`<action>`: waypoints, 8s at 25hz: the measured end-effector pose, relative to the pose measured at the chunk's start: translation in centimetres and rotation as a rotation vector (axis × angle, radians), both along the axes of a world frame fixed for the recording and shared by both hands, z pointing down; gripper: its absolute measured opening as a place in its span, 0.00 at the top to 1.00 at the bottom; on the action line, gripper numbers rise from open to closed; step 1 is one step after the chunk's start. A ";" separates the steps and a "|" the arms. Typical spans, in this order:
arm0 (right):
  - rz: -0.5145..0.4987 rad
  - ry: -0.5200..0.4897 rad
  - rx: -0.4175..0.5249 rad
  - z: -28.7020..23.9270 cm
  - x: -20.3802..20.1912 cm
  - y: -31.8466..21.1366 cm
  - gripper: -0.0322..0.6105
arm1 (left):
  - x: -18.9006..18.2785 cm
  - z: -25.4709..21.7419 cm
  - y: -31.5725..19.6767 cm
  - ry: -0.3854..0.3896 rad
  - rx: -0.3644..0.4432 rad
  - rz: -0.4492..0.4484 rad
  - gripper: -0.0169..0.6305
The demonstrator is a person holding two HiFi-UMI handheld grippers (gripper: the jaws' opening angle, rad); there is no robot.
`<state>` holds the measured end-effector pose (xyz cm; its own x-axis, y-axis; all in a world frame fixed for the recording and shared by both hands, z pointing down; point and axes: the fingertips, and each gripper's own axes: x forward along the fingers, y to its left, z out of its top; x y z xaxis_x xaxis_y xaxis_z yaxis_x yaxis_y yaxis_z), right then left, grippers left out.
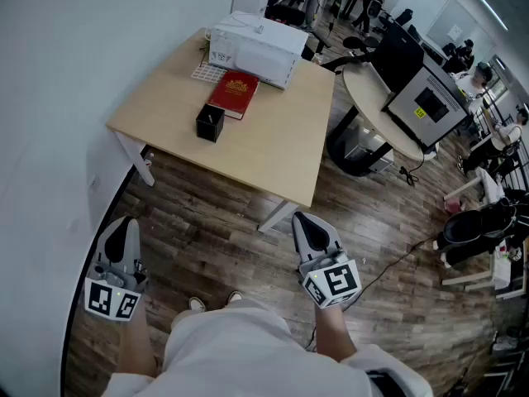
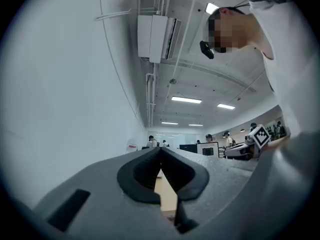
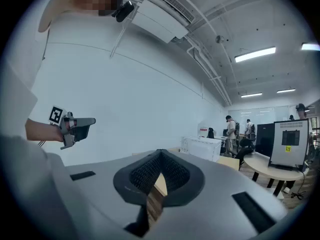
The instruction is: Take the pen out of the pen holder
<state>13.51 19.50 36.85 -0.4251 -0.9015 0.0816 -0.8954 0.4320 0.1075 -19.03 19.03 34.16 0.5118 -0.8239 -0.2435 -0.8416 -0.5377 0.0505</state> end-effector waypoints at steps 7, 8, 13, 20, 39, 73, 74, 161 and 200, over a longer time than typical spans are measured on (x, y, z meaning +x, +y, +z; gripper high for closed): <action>-0.049 0.015 0.006 -0.4 -2.1 0.6 0.95 | -0.5 -0.5 1.4 0.012 0.011 -0.005 0.95; -0.048 0.014 0.007 -0.4 -2.2 0.7 0.95 | -0.7 -0.5 1.6 0.015 0.010 -0.006 0.95; -0.051 0.008 0.012 -0.7 -2.3 1.0 0.95 | -1.8 -0.7 2.5 0.016 0.008 -0.026 0.95; -0.104 -0.058 -0.019 -0.3 -3.0 1.8 0.95 | -2.3 -0.1 2.8 0.020 -0.027 -0.055 0.95; -0.085 -0.077 -0.030 0.3 1.5 3.0 0.95 | 3.7 0.5 1.6 0.012 -0.088 0.043 0.37; -0.172 -0.121 -0.122 4.0 1.4 -3.2 0.95 | 4.7 4.1 -4.5 0.040 -0.205 0.021 0.17; -0.174 -0.118 -0.131 4.2 0.8 -4.1 0.95 | 4.4 4.4 -5.8 0.060 -0.209 0.026 0.17; -0.360 -0.048 -0.395 14.2 -2.5 -43.2 0.95 | 17.7 28.6 -52.5 -0.682 -0.630 0.140 0.75; -0.325 -0.054 -0.329 11.5 -2.6 -40.5 0.95 | 17.6 24.9 -50.8 -0.349 -0.603 0.205 0.89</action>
